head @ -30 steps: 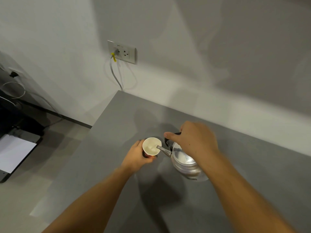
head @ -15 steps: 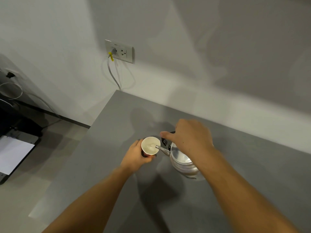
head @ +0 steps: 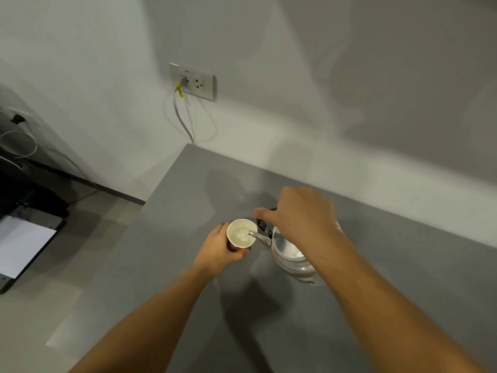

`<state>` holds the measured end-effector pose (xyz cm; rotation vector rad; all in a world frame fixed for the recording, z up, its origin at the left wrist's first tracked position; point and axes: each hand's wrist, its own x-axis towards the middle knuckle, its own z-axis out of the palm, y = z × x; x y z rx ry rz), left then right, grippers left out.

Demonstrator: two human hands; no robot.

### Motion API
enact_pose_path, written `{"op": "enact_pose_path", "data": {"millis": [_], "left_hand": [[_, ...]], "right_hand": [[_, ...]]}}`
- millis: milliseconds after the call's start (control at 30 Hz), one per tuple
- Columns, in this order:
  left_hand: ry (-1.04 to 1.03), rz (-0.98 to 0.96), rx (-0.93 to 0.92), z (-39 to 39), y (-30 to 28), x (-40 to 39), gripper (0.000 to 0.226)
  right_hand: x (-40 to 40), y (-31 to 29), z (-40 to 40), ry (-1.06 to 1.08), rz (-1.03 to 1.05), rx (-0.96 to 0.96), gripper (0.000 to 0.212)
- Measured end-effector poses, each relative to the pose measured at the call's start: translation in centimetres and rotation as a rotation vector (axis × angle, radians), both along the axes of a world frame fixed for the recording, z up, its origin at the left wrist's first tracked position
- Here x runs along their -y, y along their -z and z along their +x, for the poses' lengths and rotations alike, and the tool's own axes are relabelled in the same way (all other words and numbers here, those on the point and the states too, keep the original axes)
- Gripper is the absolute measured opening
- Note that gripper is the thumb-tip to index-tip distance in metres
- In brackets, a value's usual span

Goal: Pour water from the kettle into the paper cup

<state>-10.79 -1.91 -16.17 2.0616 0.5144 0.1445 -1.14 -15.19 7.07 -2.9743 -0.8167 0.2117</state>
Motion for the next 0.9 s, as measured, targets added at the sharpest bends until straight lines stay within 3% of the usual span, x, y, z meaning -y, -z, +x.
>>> {"op": "enact_pose_path", "data": {"millis": [900], "left_hand": [[-0.002,-0.001,-0.022,0.03,0.44,-0.10,0.076]], "right_hand": [[-0.73,-0.37,0.09,0.000,-0.033,0.025,0.056]]}}
